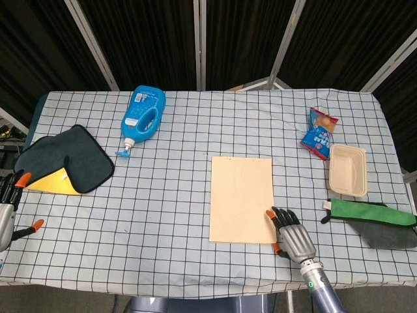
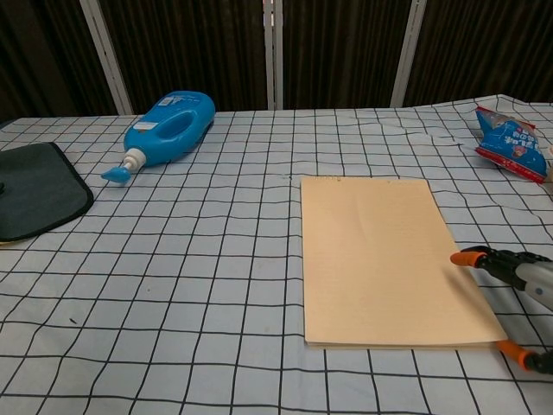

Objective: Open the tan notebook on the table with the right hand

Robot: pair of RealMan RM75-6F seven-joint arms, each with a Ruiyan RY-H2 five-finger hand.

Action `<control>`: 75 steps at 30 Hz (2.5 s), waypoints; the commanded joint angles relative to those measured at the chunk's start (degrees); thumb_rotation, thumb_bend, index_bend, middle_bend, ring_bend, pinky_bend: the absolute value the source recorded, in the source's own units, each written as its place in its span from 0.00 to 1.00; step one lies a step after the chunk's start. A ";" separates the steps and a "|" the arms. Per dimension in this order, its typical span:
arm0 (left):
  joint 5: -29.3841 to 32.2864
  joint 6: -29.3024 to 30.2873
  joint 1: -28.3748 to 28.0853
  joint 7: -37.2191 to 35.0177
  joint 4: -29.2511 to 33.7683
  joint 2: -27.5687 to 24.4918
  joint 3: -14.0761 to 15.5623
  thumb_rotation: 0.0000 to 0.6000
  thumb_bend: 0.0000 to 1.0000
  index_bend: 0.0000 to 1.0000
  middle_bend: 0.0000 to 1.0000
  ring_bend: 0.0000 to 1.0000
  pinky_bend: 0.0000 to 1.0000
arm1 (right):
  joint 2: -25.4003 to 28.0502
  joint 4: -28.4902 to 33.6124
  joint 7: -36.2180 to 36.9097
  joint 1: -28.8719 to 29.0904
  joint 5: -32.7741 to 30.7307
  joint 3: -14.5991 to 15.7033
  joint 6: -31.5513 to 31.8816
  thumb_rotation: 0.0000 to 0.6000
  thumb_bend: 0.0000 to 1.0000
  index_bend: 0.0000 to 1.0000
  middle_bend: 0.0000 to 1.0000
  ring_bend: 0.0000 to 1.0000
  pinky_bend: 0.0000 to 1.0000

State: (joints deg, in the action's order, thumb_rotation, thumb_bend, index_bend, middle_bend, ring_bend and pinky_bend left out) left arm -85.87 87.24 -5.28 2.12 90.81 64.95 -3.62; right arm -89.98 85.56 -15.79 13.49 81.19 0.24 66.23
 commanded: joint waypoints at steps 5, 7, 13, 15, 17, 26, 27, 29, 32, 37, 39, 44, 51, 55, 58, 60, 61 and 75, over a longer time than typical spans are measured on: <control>0.37 0.36 0.18 -0.56 0.00 -0.21 -0.32 1.00 0.13 0.00 0.00 0.00 0.00 | -0.79 -1.21 0.20 0.66 -1.00 -0.78 -0.38 1.00 0.34 0.00 0.00 0.00 0.00; 0.82 0.51 0.29 -0.97 0.01 -0.56 -0.60 1.00 0.13 0.00 0.00 0.00 0.00 | -1.16 -1.88 0.54 0.94 -1.85 -1.16 -0.98 1.00 0.35 0.00 0.00 0.00 0.00; 1.89 1.01 0.74 -3.22 0.58 -1.89 -1.35 1.00 0.14 0.00 0.00 0.00 0.00 | -1.92 -3.70 2.50 1.94 -3.75 -2.27 -2.78 1.00 0.35 0.00 0.00 0.00 0.00; 1.95 1.13 0.83 -3.66 0.66 -2.29 -1.45 1.00 0.14 0.00 0.00 0.00 0.00 | -2.47 -4.63 3.24 2.32 -3.91 -2.63 -3.09 1.00 0.36 0.00 0.00 0.00 0.00; 1.82 0.98 0.82 -3.77 0.73 -2.56 -1.34 1.00 0.14 0.00 0.00 0.00 0.00 | -3.57 -6.02 4.53 3.23 -3.95 -3.34 -3.83 1.00 0.42 0.00 0.00 0.00 0.00; 2.43 1.30 1.05 -5.00 0.73 -2.87 -1.84 1.00 0.14 0.00 0.00 0.00 0.00 | -8.97 -12.21 8.26 6.51 -3.15 -5.95 -4.46 1.00 0.67 0.15 0.01 0.00 0.04; 2.46 1.30 1.06 -5.12 0.69 -2.89 -1.87 1.00 0.14 0.00 0.00 0.00 0.00 | -9.68 -12.92 8.42 6.88 -3.22 -6.41 -4.36 1.00 0.68 0.18 0.03 0.00 0.07; 2.43 1.31 1.07 -5.34 0.56 -2.89 -1.89 1.00 0.14 0.00 0.00 0.00 0.00 | -11.05 -14.27 8.68 7.64 -3.00 -7.24 -3.76 1.00 0.72 0.29 0.14 0.05 0.20; 2.40 1.45 1.12 -5.72 0.45 -2.90 -1.97 1.00 0.13 0.00 0.00 0.00 0.00 | -12.34 -15.38 9.23 8.35 -2.90 -8.20 -2.86 1.00 0.76 0.48 0.37 0.27 0.41; 2.31 1.89 1.32 -6.29 0.38 -2.97 -2.09 1.00 0.13 0.00 0.00 0.00 0.00 | -12.43 -15.59 10.21 7.95 -0.93 -8.38 1.36 1.00 0.83 0.69 0.67 0.58 0.68; 2.27 1.86 1.34 -6.36 0.34 -2.95 -2.05 1.00 0.13 0.00 0.00 0.00 0.00 | -11.28 -14.45 10.24 7.55 -0.35 -7.99 2.32 1.00 0.83 0.70 0.71 0.62 0.72; 1.94 1.81 1.29 -6.10 0.41 -2.85 -1.90 1.00 0.13 0.00 0.00 0.00 0.00 | -7.30 -9.95 9.46 6.35 0.20 -7.07 3.87 1.00 0.83 0.71 0.75 0.66 0.75; 1.50 1.78 1.25 -5.15 0.97 -2.67 -1.65 1.00 0.13 0.00 0.00 0.00 0.00 | 3.23 -0.61 8.66 2.86 0.29 -5.69 7.35 1.00 0.83 0.72 0.76 0.67 0.76; 1.44 1.82 1.25 -4.86 1.29 -2.65 -1.64 1.00 0.13 0.00 0.00 0.00 0.00 | 8.35 3.38 10.28 0.80 -0.24 -5.04 8.87 1.00 0.83 0.72 0.76 0.67 0.77; 1.39 1.77 1.27 -4.81 1.52 -2.72 -1.56 1.00 0.13 0.00 0.00 0.00 0.00 | 11.29 5.37 11.65 -1.09 0.18 -4.12 10.82 1.00 0.83 0.72 0.76 0.68 0.77; 1.38 1.66 1.24 -4.85 1.61 -2.74 -1.54 1.00 0.13 0.00 0.00 0.00 0.00 | 13.22 6.19 12.06 -2.31 0.48 -3.33 11.87 1.00 0.83 0.72 0.77 0.68 0.77; 1.39 1.58 1.21 -4.84 1.59 -2.73 -1.54 1.00 0.13 0.00 0.00 0.00 0.00 | 13.97 6.56 12.26 -2.73 0.57 -3.08 12.22 1.00 0.83 0.72 0.77 0.68 0.77; 4.01 -0.41 0.47 -5.57 -0.09 -2.28 -2.53 1.00 0.13 0.00 0.00 0.00 0.00 | 14.81 3.19 10.89 2.14 -14.28 -14.63 7.38 1.00 0.83 0.72 0.77 0.68 0.77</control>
State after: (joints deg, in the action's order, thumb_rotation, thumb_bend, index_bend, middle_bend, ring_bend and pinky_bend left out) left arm -82.03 86.96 -4.75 -3.36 90.88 62.61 -6.05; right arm -74.27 90.85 -2.98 13.12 70.56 -11.14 75.71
